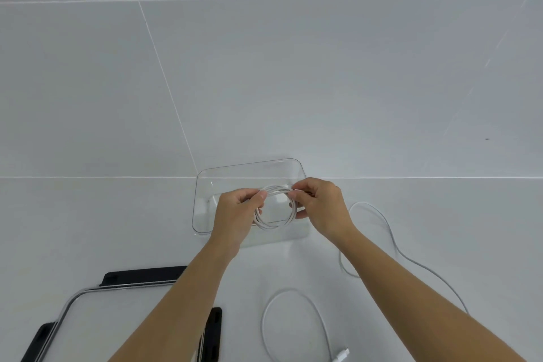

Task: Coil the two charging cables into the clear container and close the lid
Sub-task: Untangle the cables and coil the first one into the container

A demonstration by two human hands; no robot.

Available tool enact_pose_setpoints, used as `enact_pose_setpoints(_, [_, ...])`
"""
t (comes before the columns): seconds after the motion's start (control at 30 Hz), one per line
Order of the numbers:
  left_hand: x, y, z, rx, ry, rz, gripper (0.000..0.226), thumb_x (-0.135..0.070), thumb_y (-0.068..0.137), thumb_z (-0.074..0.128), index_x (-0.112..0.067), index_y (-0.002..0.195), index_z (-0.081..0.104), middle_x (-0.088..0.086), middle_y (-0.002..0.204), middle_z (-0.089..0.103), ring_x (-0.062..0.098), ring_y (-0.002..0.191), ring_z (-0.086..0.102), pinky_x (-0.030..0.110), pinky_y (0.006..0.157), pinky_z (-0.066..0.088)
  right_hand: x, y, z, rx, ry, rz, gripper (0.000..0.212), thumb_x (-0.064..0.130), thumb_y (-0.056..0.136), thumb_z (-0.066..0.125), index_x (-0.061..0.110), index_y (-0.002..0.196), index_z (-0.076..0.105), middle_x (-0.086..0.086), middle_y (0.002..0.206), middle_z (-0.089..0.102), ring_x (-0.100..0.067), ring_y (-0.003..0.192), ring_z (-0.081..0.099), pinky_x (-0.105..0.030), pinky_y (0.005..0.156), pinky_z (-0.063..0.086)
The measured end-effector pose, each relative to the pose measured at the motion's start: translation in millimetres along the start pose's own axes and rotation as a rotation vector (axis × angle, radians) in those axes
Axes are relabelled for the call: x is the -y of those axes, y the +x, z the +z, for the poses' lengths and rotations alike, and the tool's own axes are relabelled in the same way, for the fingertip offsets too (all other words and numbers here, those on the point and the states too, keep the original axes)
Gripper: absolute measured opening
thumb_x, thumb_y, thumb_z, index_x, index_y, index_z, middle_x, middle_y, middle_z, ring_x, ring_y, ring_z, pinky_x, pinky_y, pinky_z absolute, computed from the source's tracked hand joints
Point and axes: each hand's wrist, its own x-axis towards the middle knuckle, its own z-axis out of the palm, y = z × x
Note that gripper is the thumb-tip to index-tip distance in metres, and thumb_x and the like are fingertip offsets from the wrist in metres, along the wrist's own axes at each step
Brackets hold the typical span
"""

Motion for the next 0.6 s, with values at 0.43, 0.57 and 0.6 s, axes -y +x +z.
enact_pose_setpoints(0.43, [31, 93, -18, 0.068, 0.514, -0.055, 0.012, -0.012, 0.088, 0.055, -0.006, 0.085, 0.065, 0.004, 0.079, 0.061, 0.021, 0.074, 0.053, 0.029, 0.068, 0.04, -17, 75, 51, 0.062, -0.082, 0.143, 0.004, 0.003, 0.085, 0.061, 0.001, 0.082, 0.063, -0.012, 0.078, 0.059, -0.023, 0.072, 0.06, -0.034, 0.058, 0.06])
enact_pose_setpoints(0.57, [48, 107, -21, 0.032, 0.788, -0.035, 0.014, -0.016, 0.09, 0.049, -0.013, 0.079, 0.057, 0.004, 0.078, 0.06, 0.025, 0.075, 0.057, 0.032, 0.065, 0.042, -28, 92, 70, 0.103, -0.142, 0.183, 0.006, 0.002, 0.083, 0.062, -0.003, 0.084, 0.064, -0.013, 0.078, 0.061, -0.025, 0.068, 0.061, -0.042, 0.063, 0.06])
enact_pose_setpoints(0.6, [50, 111, -22, 0.03, 0.841, -0.037, 0.013, -0.016, 0.09, 0.048, -0.014, 0.081, 0.057, 0.003, 0.081, 0.06, 0.025, 0.077, 0.058, 0.032, 0.065, 0.042, -31, 96, 74, 0.11, -0.148, 0.193, 0.006, 0.001, 0.082, 0.062, -0.004, 0.084, 0.065, -0.013, 0.077, 0.061, -0.027, 0.068, 0.062, -0.043, 0.063, 0.06])
